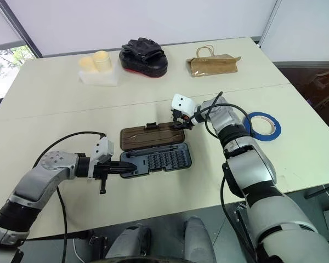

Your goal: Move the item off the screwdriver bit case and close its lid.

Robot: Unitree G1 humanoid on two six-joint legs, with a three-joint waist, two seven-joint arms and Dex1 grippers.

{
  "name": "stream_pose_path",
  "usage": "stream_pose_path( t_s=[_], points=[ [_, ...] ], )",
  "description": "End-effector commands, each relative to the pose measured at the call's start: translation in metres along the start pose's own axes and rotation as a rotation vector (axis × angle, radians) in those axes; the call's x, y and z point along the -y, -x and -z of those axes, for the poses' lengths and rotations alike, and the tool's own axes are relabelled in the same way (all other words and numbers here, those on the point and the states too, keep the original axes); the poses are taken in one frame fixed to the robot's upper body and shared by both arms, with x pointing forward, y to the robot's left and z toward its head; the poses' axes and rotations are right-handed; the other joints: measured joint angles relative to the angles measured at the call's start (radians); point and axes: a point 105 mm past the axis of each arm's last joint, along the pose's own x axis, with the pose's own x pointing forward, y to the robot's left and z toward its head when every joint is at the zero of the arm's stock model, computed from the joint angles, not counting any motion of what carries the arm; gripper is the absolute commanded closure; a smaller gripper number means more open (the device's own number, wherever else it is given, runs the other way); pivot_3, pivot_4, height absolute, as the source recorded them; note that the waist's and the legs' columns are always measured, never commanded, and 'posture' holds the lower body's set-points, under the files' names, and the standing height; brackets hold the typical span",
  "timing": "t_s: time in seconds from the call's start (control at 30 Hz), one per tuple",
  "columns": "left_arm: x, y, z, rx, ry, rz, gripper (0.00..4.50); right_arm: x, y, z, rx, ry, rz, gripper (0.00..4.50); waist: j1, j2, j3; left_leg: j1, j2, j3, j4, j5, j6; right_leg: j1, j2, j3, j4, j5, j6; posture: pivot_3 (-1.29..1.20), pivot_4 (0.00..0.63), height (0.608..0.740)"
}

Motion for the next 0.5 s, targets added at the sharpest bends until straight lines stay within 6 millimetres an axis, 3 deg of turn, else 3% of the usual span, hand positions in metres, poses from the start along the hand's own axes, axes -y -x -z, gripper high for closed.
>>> stream_pose_path(
  t_s=[0.03,0.37,0.5],
  points=[
    [-0.0013,0.0058,-0.0012,-0.006,-0.013,-0.023,4.50,-0.0051,-0.0020,0.0022,-0.016,0.037,-0.026,4.34,0.000,0.000,0.000,0.000,0.000,0.000,0.000,0.000,0.000,0.000,0.000,0.000,0.000,0.000,0.000,0.00,0.150,0.740],
    [-0.0024,0.0072,-0.0013,0.002,-0.014,-0.043,4.50,-0.0104,-0.0048,0.0016,-0.034,0.081,-0.064,4.43,-0.007,0.000,-0.001,0.008,0.002,0.001,-0.002,0.000,0.000,0.005,0.001,0.002,0.001,0.000,0.000,0.00,0.150,0.740],
    [-0.0031,0.0070,-0.0052,0.025,-0.004,-0.057,4.50,-0.0100,-0.0050,-0.0050,-0.025,0.194,-0.051,4.43,-0.007,0.000,-0.001,0.010,0.002,0.002,-0.004,0.000,0.000,0.006,0.001,0.002,0.001,0.000,0.000,0.00,0.150,0.740]
  ],
)
